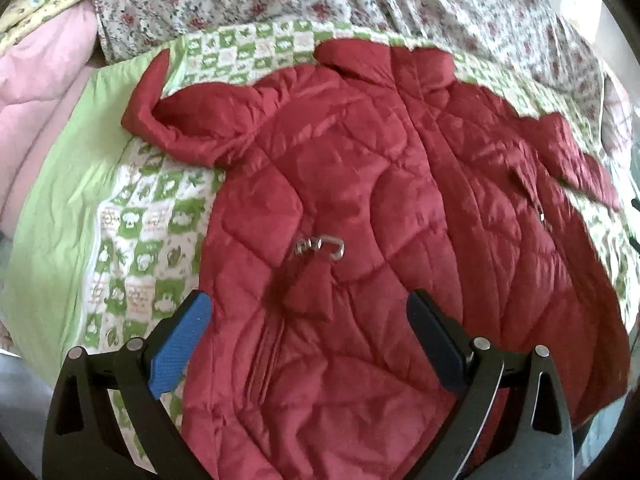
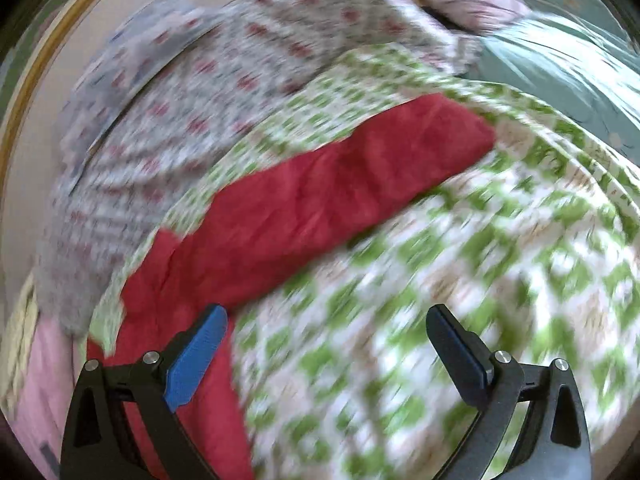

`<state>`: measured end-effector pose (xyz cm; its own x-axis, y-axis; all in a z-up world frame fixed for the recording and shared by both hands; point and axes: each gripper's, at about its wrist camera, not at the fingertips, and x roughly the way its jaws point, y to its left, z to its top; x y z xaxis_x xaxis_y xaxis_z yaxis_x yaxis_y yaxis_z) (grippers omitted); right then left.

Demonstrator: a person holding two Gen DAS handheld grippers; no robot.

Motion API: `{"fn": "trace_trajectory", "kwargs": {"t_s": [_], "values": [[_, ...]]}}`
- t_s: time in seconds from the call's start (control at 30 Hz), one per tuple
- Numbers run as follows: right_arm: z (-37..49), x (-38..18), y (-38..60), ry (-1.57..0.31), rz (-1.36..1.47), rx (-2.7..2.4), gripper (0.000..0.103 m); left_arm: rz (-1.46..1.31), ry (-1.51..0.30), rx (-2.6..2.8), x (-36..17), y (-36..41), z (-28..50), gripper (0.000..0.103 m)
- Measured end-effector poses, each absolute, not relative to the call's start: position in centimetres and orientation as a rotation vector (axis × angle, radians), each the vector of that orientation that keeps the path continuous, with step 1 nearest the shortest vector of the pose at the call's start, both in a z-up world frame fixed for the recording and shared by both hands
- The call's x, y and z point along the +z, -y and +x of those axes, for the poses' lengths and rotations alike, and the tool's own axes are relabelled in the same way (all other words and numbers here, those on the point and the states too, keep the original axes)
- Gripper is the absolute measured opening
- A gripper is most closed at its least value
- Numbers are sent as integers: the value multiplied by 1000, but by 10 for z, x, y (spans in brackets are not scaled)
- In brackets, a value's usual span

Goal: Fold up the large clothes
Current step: 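Grasp the red jacket's sleeve with the right gripper and lift it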

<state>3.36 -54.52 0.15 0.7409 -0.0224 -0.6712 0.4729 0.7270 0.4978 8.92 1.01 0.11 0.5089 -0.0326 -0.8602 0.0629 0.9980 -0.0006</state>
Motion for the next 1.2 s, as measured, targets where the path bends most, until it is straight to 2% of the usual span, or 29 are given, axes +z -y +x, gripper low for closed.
{"fn": "trace_trajectory", "kwargs": {"t_s": [0.17, 0.27, 0.37, 0.63, 0.7, 0.9, 1.0, 1.2], "values": [[56, -22, 610, -665, 813, -392, 81, -32, -993, -29, 7, -19, 104, 99], [67, -33, 632, -644, 859, -401, 76, -41, -974, -12, 9, -20, 112, 99], [77, -45, 651, -628, 924, -406, 66, -45, -959, -7, 9, -20, 117, 99], [101, -68, 677, -589, 1020, -387, 64, -82, -911, -5, 5, -16, 128, 99], [106, -64, 676, -585, 989, -399, 39, -74, -931, -4, 2, -14, 132, 99], [114, -34, 654, -542, 852, -379, 16, -27, -1010, -19, -13, -10, 144, 99], [121, -16, 635, -534, 767, -344, 11, -16, -1025, -32, -18, -7, 147, 99], [144, 25, 570, -520, 631, -177, 9, -34, -1027, -66, -17, -8, 150, 99]]}}
